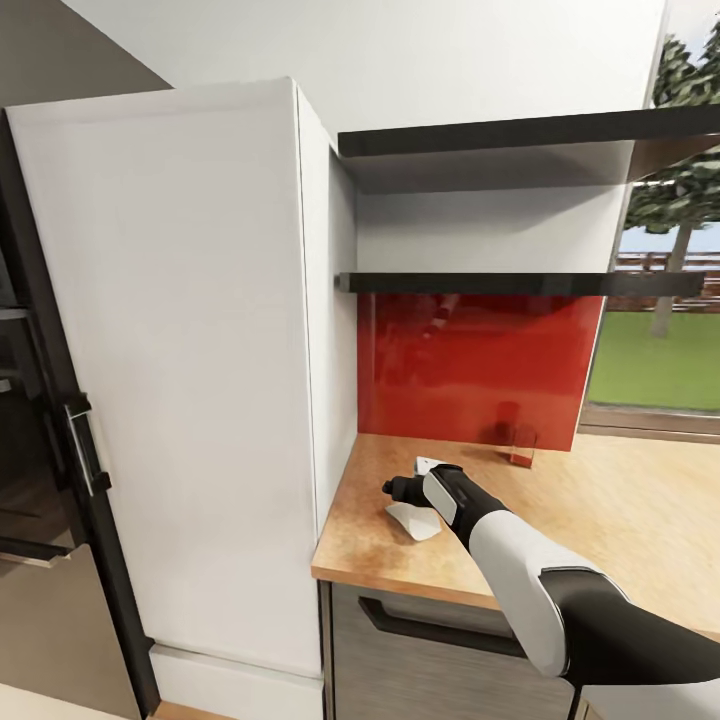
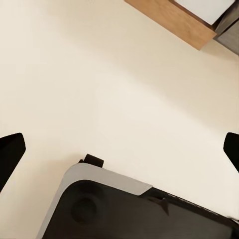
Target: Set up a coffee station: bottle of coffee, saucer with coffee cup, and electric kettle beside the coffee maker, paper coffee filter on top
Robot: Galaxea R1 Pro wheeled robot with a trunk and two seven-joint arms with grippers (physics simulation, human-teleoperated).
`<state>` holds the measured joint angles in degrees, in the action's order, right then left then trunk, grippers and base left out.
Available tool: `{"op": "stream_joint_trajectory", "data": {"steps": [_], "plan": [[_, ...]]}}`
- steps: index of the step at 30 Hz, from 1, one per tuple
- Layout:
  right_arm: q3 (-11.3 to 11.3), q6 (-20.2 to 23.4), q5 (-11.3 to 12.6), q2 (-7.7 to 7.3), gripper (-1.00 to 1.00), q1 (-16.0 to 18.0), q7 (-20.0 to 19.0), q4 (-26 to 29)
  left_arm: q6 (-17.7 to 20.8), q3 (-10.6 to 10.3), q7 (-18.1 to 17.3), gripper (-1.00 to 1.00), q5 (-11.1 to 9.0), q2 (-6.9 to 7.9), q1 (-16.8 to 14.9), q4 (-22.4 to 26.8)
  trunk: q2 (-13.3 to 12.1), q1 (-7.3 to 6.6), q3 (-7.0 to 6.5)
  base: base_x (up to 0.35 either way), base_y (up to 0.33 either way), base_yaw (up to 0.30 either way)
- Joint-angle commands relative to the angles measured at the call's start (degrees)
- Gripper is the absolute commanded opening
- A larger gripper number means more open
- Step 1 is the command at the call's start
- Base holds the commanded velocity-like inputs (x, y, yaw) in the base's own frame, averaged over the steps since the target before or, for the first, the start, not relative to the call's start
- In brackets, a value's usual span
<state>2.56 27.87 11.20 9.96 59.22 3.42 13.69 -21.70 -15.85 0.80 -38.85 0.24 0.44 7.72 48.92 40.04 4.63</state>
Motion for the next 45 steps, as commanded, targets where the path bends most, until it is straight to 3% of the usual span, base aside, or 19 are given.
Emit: {"op": "stream_joint_trajectory", "data": {"steps": [1,5,45], "plan": [[0.2,0.2,0.5,0.04,1.0,0.0,0.4,0.1,-0.2,-0.5,0.1,1.0,-0.5,0.01,0.0,0.1,0.1,0.02,0.08,0.009,0.002,0.0],[0.4,0.3,0.5,0.04,1.0,0.0,0.4,0.1,-0.2,-0.5,0.1,1.0,-0.4,-0.04,0.0,0.1,0.1,0.02,0.08,0.003,0.001,0.0],[2.5,0.0,0.5,0.04,1.0,0.0,0.4,-0.3,0.1,-0.5,0.1,1.0,0.0,-0.27,0.0,0.0,16.1,8.8,7.26,0.0,0.0,0.0]]}}
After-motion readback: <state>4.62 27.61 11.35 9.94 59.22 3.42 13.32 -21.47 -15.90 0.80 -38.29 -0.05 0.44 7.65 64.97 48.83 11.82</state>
